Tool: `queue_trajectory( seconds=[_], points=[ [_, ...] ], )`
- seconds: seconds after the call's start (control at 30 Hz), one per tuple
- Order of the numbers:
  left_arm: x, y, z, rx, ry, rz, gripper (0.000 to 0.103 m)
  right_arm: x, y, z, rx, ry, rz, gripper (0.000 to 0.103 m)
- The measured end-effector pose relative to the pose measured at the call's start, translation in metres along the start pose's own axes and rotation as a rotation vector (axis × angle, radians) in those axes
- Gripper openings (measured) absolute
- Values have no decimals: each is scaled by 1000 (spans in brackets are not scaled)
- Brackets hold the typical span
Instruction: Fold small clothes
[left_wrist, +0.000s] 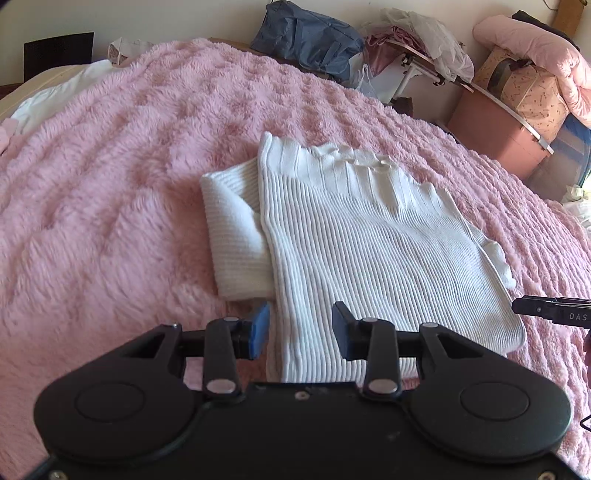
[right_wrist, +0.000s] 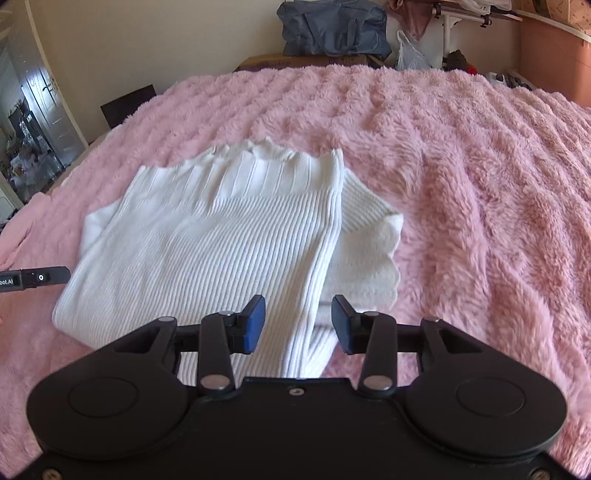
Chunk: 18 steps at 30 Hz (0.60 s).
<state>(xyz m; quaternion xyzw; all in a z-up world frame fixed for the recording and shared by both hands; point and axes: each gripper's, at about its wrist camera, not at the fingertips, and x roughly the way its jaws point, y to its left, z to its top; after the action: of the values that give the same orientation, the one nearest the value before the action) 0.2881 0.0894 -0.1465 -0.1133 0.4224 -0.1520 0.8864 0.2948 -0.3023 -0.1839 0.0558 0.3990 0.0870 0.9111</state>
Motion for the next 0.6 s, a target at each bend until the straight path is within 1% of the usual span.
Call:
queue_trajectory(
  seconds=[0.07,0.17,0.2,0.27,0.33,0.4,0.43,0.5,0.53,0.57,0.6],
  points=[
    [0,3,-10,-21,26,-13,37,-2,-1,-13,15,10,-5,44],
    [1,4,-20,-19,38,-25,37,-1,-2,-24,29,16,27,42],
    [2,4,-22,-20,45,-40,37,0,-1,-25,30,19,33,39],
    [7,5,-24,-47,75,-93,36,4,0,-27,54,38,67,24],
    [10,6,-24,-69,80,-106,36,7,4,-26,48,52,65,22],
    [12,8,-22,-91,86,-122,32,7,9,-25,25,58,53,21],
    [13,8,-21,-90,89,-124,31,7,11,-24,8,65,42,18],
    [17,4,-19,-61,108,-108,22,7,14,-22,-17,79,14,13],
    [19,2,-19,-51,123,-92,13,6,15,-23,-22,81,5,12],
    [21,1,-20,-42,138,-76,8,5,14,-24,-23,81,-5,12],
    [22,0,-20,-33,146,-65,7,5,14,-24,-23,79,-17,11]
  ],
)
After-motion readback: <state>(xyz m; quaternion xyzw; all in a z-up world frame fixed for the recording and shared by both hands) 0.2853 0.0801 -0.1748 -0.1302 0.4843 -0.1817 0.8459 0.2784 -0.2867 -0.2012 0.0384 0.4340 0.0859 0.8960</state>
